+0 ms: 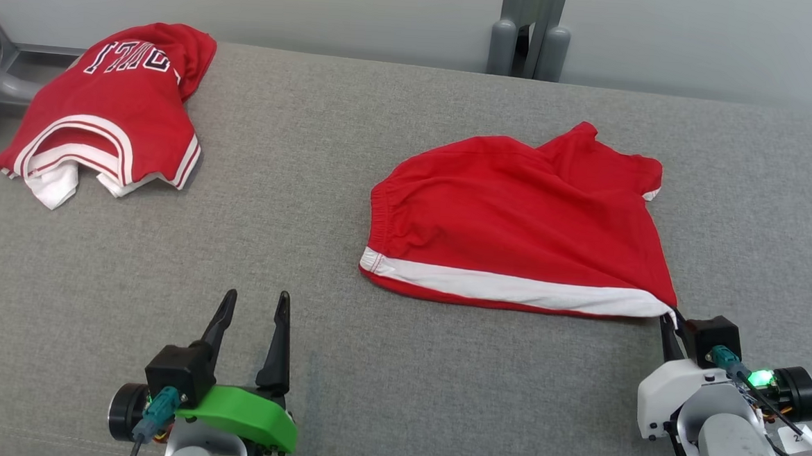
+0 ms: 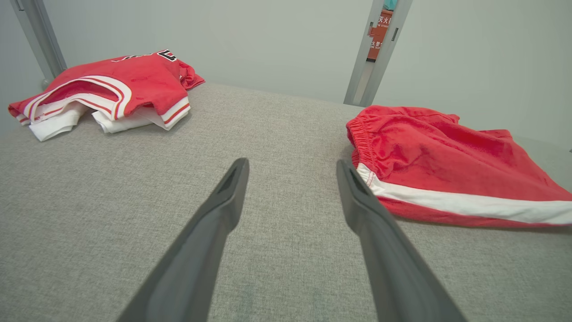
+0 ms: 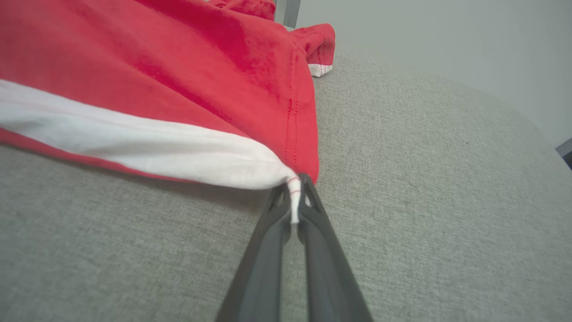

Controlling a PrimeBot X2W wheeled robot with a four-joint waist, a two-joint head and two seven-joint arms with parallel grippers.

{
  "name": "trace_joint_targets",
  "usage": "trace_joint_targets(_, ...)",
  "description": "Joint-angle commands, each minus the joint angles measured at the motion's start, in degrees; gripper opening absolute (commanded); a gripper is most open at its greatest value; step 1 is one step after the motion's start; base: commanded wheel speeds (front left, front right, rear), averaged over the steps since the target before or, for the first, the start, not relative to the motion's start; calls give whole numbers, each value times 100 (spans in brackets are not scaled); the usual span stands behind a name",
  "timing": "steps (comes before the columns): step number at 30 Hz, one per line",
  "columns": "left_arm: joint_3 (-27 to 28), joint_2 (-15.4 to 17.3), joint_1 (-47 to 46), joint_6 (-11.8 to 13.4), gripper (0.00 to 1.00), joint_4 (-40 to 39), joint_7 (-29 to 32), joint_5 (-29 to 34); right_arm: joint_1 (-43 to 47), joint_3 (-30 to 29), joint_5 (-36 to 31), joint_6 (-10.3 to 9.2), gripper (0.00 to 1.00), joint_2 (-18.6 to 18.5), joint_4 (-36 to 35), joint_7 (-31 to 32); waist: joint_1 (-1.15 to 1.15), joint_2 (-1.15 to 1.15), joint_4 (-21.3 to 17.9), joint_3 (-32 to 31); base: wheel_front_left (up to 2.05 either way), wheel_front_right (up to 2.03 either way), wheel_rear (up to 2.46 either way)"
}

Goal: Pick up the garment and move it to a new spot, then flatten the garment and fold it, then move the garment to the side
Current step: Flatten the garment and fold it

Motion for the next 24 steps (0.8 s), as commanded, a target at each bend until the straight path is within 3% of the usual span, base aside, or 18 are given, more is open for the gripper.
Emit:
trace_joint_targets(1, 3, 11, 68, -25, 100, 14, 3, 29, 56, -31, -129, -8, 4, -13, -26, -7, 0, 0, -8, -6, 0, 0, 0)
trace_joint_targets(2, -3, 11, 67, -28, 100, 22, 3, 28, 77, -45, -162, -8, 28, -14, -16, -8, 0, 0, -9, -7, 0, 0, 0)
trace_joint_targets(3, -6, 11, 65, -33, 100, 33, 3, 24, 107, -67, -184, -8, 81, -16, -2, -12, 0, 0, -10, -12, 0, 0, 0)
trace_joint_targets(4, -6, 10, 64, -37, 100, 43, 3, 23, 127, -90, -190, -8, 100, -21, -17, -18, 0, 0, -12, -21, 0, 0, 0)
trace_joint_targets(12, 33, 11, 131, -27, 100, 11, 3, 0, 391, -156, 323, -8, 100, -18, -294, -38, 0, 0, -143, -218, 0, 0, 0)
trace_joint_targets(24, -99, 10, 128, 18, 100, -23, 3, -156, 995, 316, 1466, -8, 100, -15, -1838, -38, 0, 0, -344, -656, 0, 0, 0)
